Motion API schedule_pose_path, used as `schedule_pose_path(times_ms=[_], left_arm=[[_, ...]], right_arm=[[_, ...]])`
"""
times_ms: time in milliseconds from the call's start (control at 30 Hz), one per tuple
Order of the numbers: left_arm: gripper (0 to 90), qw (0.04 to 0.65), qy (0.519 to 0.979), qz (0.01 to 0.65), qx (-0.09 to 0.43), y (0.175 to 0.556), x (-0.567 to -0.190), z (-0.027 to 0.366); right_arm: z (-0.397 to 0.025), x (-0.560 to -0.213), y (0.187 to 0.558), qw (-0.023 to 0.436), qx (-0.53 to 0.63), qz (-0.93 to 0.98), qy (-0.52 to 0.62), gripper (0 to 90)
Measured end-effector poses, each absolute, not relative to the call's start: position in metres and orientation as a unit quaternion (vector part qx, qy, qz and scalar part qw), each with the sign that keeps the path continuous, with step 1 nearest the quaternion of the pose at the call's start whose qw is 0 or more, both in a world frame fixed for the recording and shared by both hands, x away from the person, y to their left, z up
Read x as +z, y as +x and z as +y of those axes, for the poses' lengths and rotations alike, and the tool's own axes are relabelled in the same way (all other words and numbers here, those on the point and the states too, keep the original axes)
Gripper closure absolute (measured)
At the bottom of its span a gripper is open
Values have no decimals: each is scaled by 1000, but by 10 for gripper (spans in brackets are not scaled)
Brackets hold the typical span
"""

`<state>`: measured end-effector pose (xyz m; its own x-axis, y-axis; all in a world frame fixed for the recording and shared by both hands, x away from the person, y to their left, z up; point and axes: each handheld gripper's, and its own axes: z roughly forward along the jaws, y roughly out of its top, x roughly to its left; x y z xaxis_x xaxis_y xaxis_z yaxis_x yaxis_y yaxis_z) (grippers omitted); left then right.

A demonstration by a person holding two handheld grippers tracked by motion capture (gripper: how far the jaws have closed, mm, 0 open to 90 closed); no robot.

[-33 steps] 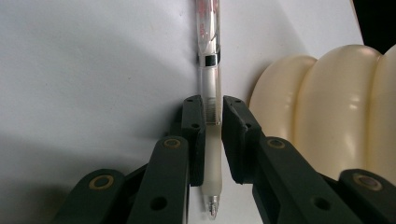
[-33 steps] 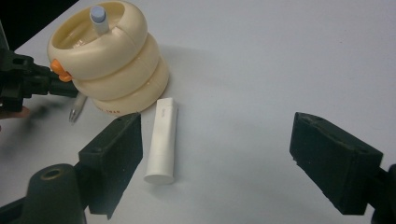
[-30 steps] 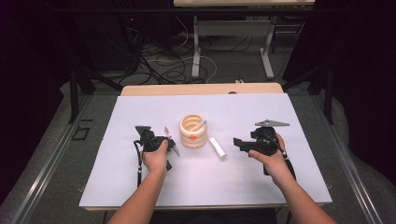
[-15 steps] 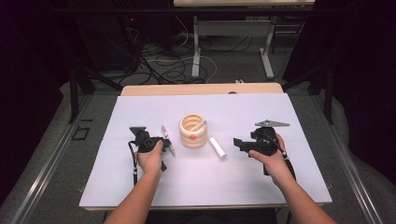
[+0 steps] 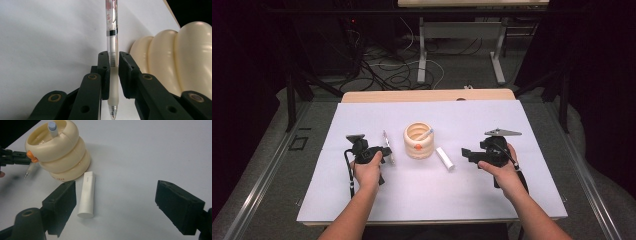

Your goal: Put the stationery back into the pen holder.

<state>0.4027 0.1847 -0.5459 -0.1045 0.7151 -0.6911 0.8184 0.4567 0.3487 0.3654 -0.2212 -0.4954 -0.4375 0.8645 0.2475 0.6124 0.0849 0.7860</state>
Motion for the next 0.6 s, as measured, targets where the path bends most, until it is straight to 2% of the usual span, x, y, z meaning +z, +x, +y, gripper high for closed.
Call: schedule_pose_path(times_ms=[167,433,600], left_arm=[[801,432,529,730,-36,400,-541,185],[801,459,553,695,-36,395,-526,188],[800,462,602,651,8,391,-512,185]], right_arm=[[-222,-495,365,144,442,722,513,170],[-222,-494,365,143,445,720,513,169],[-221,-494,365,143,446,720,512,169]])
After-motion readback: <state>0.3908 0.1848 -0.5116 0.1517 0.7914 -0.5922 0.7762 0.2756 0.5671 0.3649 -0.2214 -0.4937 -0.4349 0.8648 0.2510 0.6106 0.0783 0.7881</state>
